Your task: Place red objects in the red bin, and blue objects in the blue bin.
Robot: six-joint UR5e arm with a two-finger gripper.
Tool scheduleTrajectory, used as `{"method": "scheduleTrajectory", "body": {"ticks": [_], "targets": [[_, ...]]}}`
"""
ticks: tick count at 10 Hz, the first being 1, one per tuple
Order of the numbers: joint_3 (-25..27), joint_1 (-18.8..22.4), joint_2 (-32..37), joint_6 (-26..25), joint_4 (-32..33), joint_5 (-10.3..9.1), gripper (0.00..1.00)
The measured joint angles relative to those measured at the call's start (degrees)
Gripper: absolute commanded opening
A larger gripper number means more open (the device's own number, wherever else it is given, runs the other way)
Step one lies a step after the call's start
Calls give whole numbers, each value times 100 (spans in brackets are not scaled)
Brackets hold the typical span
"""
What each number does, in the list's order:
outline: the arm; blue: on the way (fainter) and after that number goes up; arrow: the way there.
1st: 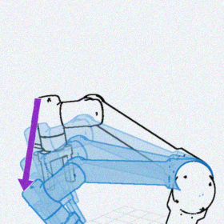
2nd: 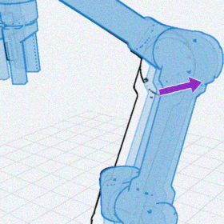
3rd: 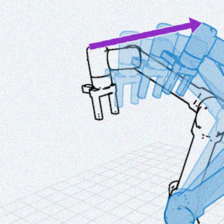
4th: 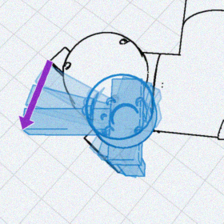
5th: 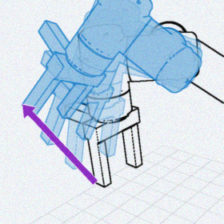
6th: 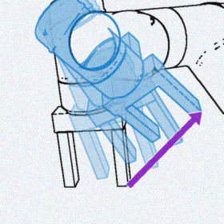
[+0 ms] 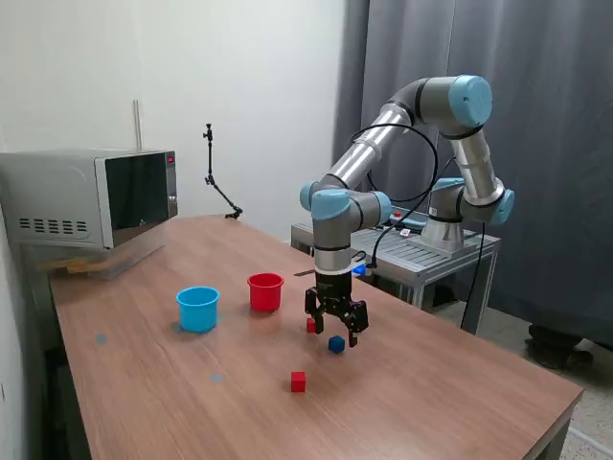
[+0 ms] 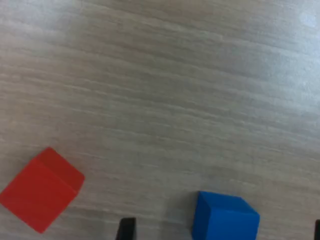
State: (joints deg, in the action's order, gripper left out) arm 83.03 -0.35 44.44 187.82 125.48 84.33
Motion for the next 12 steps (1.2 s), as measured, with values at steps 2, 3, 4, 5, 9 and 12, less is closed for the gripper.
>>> {"method": "scheduleTrajectory", "body": {"ticks": [2, 3, 4, 5, 9, 12], "targets": [[-16, 0, -16, 0, -2, -3, 100], [-20, 0, -19, -2, -2, -6, 100], [-21, 0, -24, -3, -2, -9, 100], [-23, 1, -28, -2, -2, -11, 100], [-30, 8, -42, -7, -6, -20, 100], [-58, 12, -91, -4, -6, -22, 100]]}}
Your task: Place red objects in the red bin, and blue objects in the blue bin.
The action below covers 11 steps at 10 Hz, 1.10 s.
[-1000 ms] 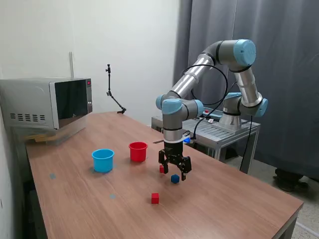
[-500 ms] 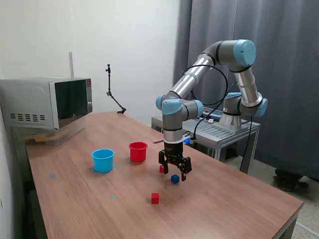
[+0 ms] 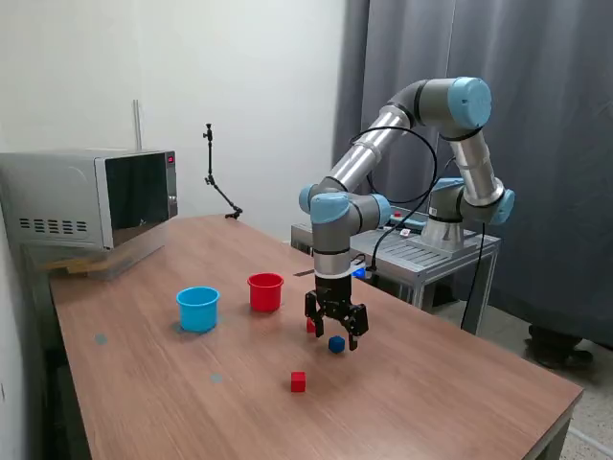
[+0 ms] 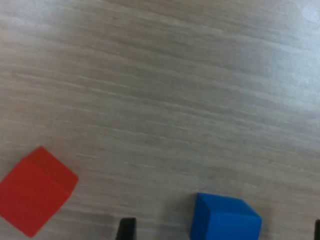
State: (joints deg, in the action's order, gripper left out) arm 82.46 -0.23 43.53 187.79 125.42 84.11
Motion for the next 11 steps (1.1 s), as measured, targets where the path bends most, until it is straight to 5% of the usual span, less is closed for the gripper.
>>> {"method": "scheduleTrajectory", "body": {"ticks": [7, 8, 11], "targets": [[-48, -3, -95, -2, 0, 0, 100], [-47, -3, -97, -1, 0, 2, 0], [-50, -12, -98, 3, 0, 12, 0]]}}
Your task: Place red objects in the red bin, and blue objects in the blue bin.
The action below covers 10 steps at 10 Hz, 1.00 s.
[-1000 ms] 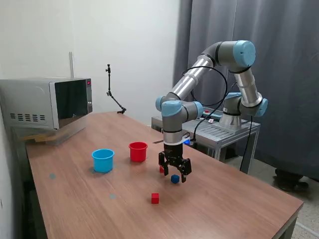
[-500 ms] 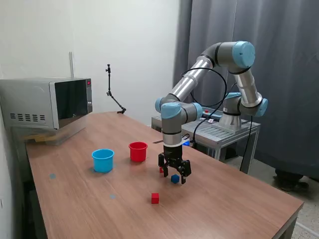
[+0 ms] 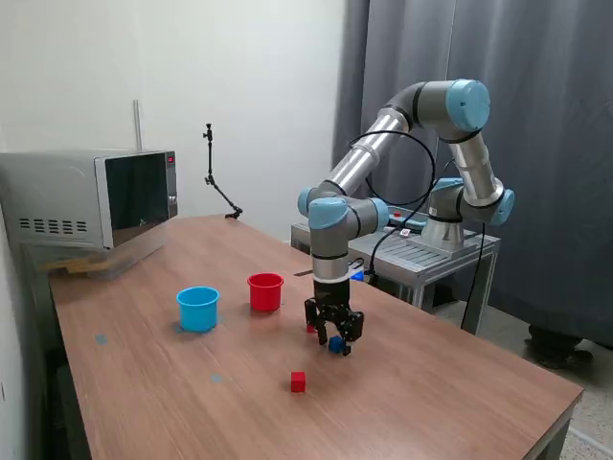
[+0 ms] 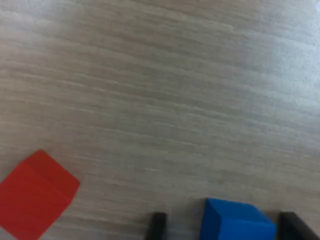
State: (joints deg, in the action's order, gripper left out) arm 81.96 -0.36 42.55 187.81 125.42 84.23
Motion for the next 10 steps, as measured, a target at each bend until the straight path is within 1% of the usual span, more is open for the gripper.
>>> {"method": "scheduleTrajectory", "body": {"ticks": [5, 10], "targets": [[-27, -5, 31, 1, 0, 7, 0], [-103, 4, 348, 1, -26, 32, 0]]}}
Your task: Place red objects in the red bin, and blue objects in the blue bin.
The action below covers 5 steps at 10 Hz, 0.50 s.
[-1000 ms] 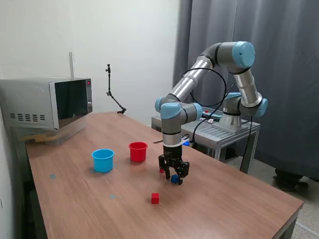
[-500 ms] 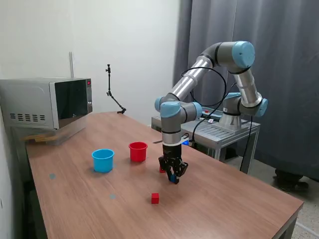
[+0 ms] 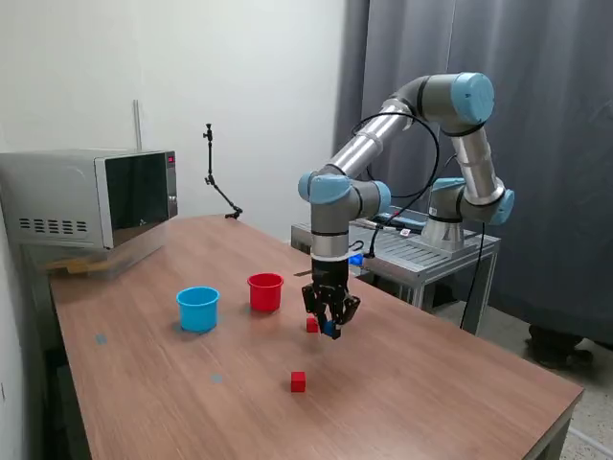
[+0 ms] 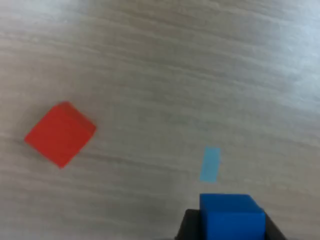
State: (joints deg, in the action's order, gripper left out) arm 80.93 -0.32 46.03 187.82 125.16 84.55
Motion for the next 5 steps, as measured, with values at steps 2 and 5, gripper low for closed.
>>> {"method": "scheduleTrajectory", "body": {"ticks": [2, 5], "targets": [[-149, -6, 103, -5, -34, 108, 0], [-467, -92, 194, -20, -159, 474, 0]]}}
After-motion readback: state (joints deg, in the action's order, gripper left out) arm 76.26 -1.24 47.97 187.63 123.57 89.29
